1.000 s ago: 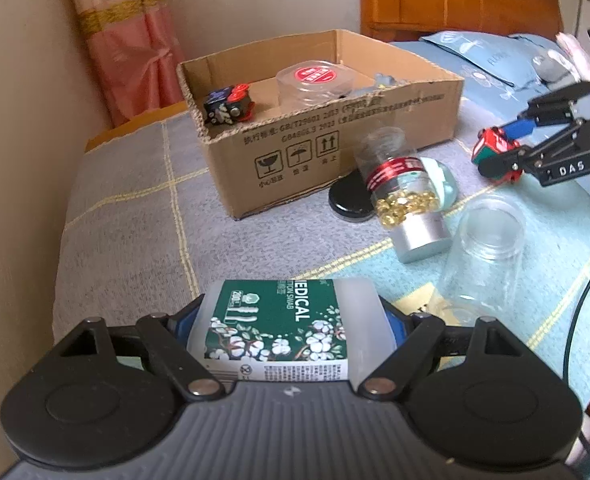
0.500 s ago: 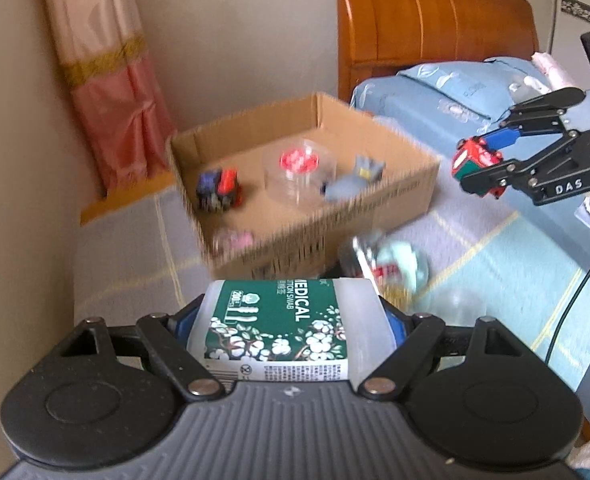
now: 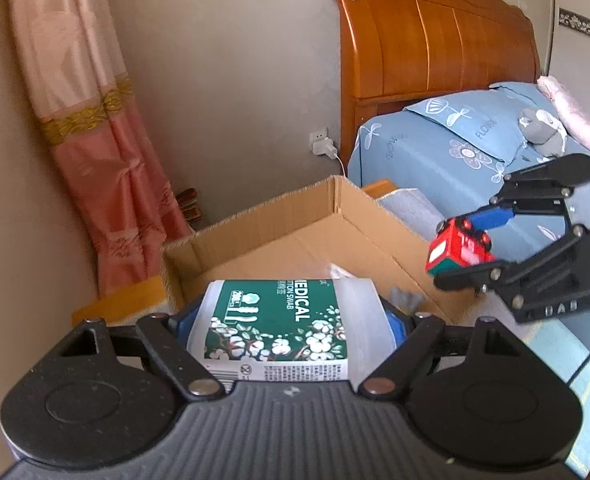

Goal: Organize rigid objects
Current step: 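Carry the bottle and train over the box and open both grippers, then move both tools back toward the capsule bottle and clear jar, then lower the left gripper around the gold-capsule bottle and close it, then close the right gripper on the clear empty jar while the left gripper holds the capsule bottle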

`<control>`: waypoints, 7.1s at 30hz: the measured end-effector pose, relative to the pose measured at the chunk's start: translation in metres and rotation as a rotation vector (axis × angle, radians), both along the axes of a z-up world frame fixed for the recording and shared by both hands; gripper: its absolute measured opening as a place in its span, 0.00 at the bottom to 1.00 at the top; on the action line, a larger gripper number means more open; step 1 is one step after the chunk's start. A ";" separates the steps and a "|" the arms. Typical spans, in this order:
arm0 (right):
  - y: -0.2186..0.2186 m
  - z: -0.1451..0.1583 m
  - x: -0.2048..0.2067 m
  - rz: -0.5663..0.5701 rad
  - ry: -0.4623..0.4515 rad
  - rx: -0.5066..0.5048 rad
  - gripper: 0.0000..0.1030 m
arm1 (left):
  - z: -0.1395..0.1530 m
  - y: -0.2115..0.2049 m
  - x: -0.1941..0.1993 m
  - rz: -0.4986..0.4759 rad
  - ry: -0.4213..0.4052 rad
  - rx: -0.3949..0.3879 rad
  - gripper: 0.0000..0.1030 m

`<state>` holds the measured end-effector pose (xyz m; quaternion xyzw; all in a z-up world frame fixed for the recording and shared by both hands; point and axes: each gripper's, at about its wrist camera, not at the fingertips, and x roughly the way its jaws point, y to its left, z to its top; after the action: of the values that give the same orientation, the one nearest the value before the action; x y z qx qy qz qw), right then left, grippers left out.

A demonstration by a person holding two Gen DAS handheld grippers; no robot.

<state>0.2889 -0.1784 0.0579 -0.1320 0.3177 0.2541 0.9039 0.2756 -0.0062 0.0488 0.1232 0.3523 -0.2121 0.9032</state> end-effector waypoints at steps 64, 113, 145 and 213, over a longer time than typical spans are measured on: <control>0.030 -0.043 -0.142 -0.147 0.031 0.068 1.00 | -0.043 0.026 -0.100 0.306 0.003 -0.037 0.99; 0.035 -0.135 -0.159 -0.214 0.079 0.022 1.00 | -0.128 -0.004 -0.125 0.291 0.135 -0.048 0.99; 0.034 -0.136 -0.165 -0.191 0.066 0.026 1.00 | -0.136 -0.002 -0.136 0.201 0.170 -0.065 0.99; 0.026 -0.065 -0.153 0.070 0.032 -0.103 0.91 | -0.075 -0.009 -0.139 0.024 0.062 0.098 0.96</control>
<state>0.1363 -0.1526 -0.0069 -0.1854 0.3399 0.2708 0.8813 0.1371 -0.0154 -0.0266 0.1567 0.3915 -0.1874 0.8872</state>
